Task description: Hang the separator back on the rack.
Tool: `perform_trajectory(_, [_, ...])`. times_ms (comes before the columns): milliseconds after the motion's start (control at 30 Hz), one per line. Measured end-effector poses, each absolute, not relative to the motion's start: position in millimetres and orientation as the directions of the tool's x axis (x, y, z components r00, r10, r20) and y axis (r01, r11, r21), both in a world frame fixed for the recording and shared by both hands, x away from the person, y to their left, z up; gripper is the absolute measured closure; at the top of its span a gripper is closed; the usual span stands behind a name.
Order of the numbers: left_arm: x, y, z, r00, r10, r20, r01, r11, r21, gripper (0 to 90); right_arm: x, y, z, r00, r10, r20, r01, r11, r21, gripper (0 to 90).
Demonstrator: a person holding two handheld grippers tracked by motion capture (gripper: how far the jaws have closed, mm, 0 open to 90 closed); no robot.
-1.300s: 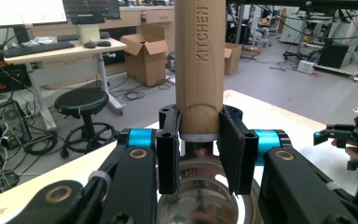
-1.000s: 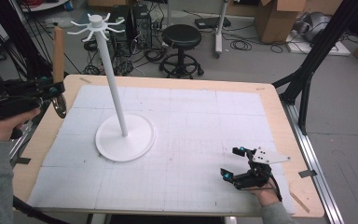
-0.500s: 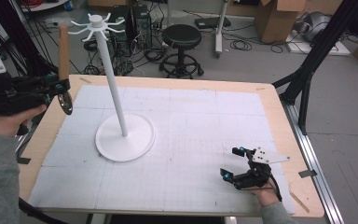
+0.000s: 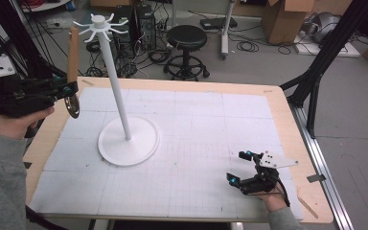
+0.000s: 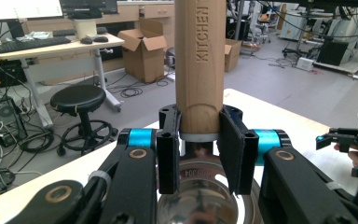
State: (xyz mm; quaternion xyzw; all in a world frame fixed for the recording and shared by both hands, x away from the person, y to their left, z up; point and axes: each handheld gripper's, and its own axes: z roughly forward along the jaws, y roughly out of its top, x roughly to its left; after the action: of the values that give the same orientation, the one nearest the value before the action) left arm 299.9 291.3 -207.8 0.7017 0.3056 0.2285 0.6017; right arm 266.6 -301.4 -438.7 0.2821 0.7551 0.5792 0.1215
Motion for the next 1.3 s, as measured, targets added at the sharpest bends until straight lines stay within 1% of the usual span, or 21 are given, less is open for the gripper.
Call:
perform_trajectory(667, [310,279,-217,0.714,0.696,-0.072,0.164,-0.067,0.984,69.5,266,-301,-439,-0.812,0.566,0.143,0.286,0.172,0.943,1.3])
perform_trajectory(967, [314,269,-220,0.715,0.696,-0.071,0.166,-0.07,0.984,69.4,266,-301,-439,-0.813,0.564,0.143,0.288,0.176,0.941,1.3])
perform_trajectory(1133, [315,266,-221,0.713,0.699,-0.051,0.153,-0.083,0.985,69.1,266,-300,-439,-0.813,0.564,0.141,0.286,0.178,0.941,1.4])
perform_trajectory(1200, [314,265,-222,0.708,0.705,-0.044,0.138,-0.076,0.987,68.0,266,-300,-439,-0.814,0.564,0.142,0.287,0.178,0.941,1.3])
perform_trajectory(1300, [313,265,-225,0.707,0.706,-0.032,0.112,-0.068,0.991,58.8,266,-300,-439,-0.814,0.563,0.142,0.286,0.177,0.942,1.4])
